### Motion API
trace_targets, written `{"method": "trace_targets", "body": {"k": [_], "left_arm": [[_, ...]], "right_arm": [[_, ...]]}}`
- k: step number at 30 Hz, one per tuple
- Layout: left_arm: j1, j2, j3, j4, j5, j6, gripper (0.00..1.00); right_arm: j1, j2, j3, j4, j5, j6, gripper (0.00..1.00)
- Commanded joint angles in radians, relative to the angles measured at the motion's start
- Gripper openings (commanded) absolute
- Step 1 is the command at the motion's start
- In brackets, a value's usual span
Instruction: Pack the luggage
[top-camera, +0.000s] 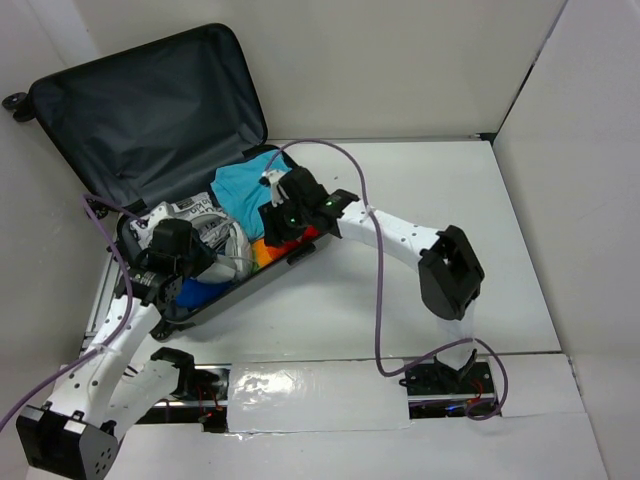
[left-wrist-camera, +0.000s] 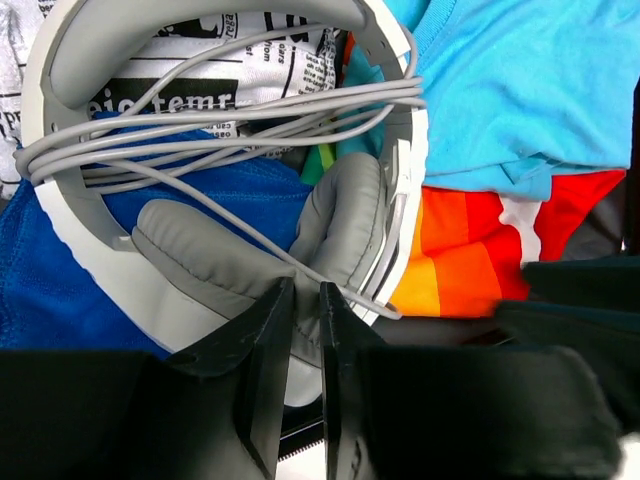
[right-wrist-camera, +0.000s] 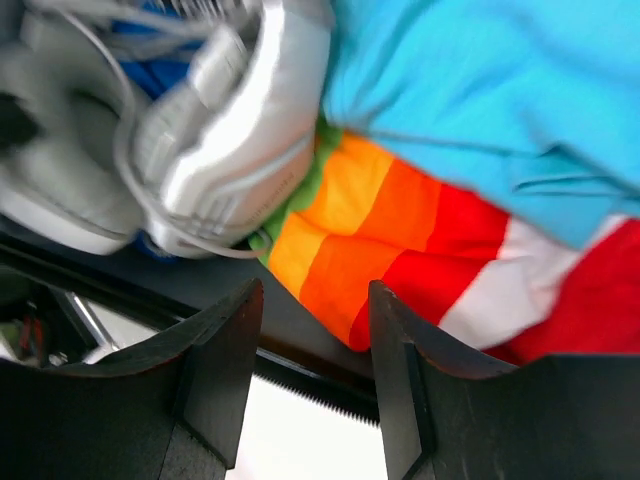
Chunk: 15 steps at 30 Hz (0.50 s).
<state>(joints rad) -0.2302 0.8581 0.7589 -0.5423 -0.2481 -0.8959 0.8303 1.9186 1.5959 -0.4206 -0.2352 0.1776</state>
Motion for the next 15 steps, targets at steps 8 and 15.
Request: {"method": "trace_targets", "body": {"k": [8,15], "left_arm": [[0.0,0.042,0.299,-0.081,-0.178,0.012,0.81],[0.173,0.29,0.678,-0.134,-0.315,0.271,1.0]], "right_arm": [[-0.031,-0.19,-0.005,0.114,0.014,-0.004,0.6],[-0.095,-0.243,0.009,0.053,-0.009,-0.015,0.68]]}}
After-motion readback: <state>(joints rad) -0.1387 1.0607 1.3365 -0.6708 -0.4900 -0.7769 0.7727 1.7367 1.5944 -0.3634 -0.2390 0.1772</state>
